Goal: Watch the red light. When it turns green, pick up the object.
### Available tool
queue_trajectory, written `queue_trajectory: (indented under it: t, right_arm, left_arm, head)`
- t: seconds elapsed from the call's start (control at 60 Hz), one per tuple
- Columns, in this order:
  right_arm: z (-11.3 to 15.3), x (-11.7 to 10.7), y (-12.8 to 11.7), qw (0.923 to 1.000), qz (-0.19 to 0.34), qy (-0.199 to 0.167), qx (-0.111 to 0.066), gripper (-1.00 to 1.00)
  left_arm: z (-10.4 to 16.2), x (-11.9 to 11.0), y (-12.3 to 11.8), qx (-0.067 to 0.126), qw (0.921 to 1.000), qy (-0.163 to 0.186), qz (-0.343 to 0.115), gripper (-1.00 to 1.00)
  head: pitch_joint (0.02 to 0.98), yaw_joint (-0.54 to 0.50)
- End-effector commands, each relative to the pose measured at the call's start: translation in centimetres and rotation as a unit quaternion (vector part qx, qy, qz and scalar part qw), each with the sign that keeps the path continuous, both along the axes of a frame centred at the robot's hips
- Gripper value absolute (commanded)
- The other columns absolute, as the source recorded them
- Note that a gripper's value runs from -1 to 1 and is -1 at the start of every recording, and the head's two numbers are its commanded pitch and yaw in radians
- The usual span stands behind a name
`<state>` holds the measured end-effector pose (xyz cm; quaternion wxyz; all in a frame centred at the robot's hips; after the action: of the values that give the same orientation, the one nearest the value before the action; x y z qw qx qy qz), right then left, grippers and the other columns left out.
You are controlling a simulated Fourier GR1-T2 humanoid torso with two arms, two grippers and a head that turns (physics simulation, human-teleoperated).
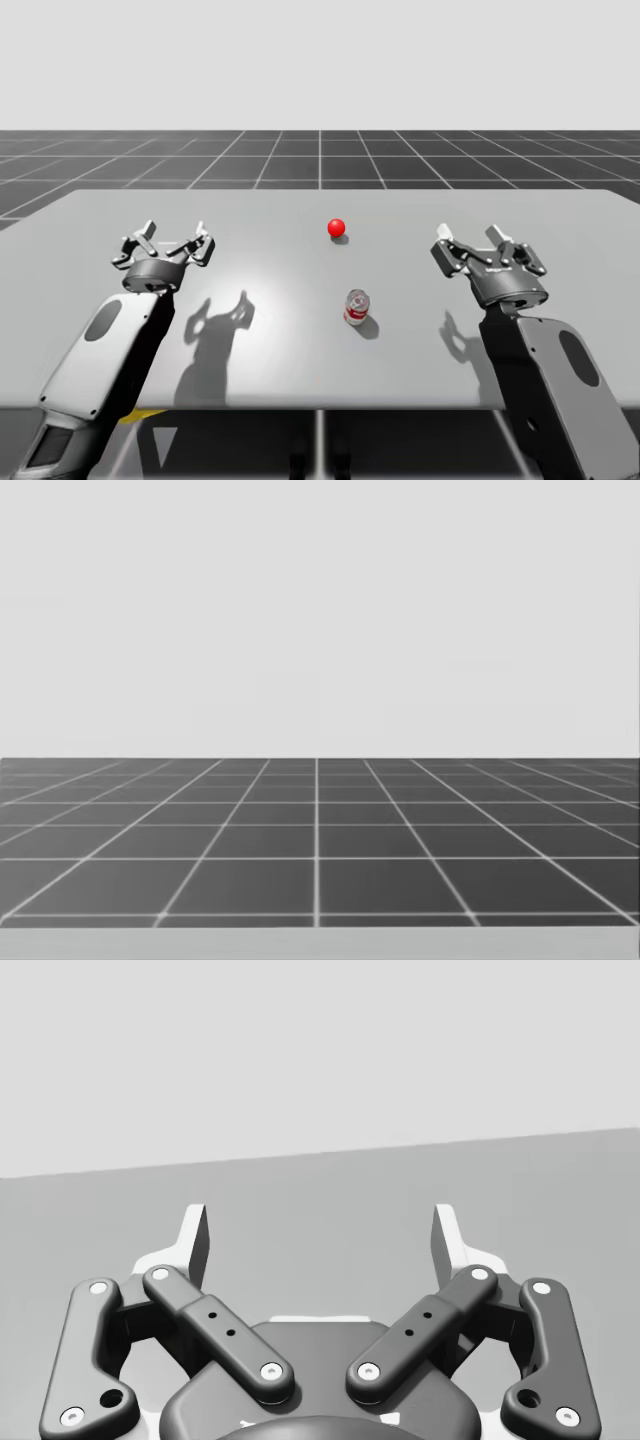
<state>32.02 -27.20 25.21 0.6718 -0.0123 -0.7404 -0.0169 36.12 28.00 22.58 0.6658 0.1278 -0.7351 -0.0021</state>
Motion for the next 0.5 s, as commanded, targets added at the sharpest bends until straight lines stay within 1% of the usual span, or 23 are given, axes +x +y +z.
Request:
queue_trajectory:
  t: [0.017,0.05,0.1,0.2,0.3,0.4,0.417,0.5]
  right_arm:
    - [-0.64,0.26,-0.4,0.9999,-0.004,0.01,0.006,-1.0]
    - [-0.64,0.26,-0.42,0.9999,-0.003,0.01,0.007,-1.0]
    - [-0.55,0.27,-0.46,0.9996,0.016,0.017,0.014,-1.0]
    - [-0.52,0.28,-0.45,0.9997,0.016,0.017,0.009,-1.0]
    - [-0.57,0.32,-0.44,0.9998,0.008,0.016,0.003,-1.0]
    - [-0.59,0.33,-0.43,0.9999,0.001,0.012,-0.009,-1.0]
    - [-0.61,0.34,-0.43,0.9999,-0.004,0.009,-0.013,-1.0]
    - [-0.64,0.4,-0.49,0.9998,-0.005,0.009,-0.016,-1.0]
  left_arm:
    - [-0.75,0.68,0.44,0.006,0.9999,0.008,0.005,-1.0]
    - [-0.75,0.69,0.44,0.006,0.9999,0.008,0.005,-1.0]
    - [-0.76,0.69,0.45,0.006,0.9999,0.008,0.006,-1.0]
    - [-0.75,0.68,0.47,0.006,0.9999,0.007,0.006,-1.0]
    - [-0.76,0.67,0.47,0.007,0.9999,0.008,0.006,-1.0]
    - [-0.75,0.69,0.53,0.008,0.9999,0.007,0.006,-1.0]
    - [-0.74,0.69,0.55,0.008,0.9999,0.007,0.006,-1.0]
    - [-0.72,0.71,0.6,0.009,0.9999,0.007,0.006,-1.0]
  head:
    - [0.064,-0.01]
    - [0.064,-0.01]
    - [0.069,-0.01]
    - [0.086,-0.01]
    - [0.156,0.0]
    - [0.226,0.0]
    - [0.244,0.01]
    - [0.299,0.01]
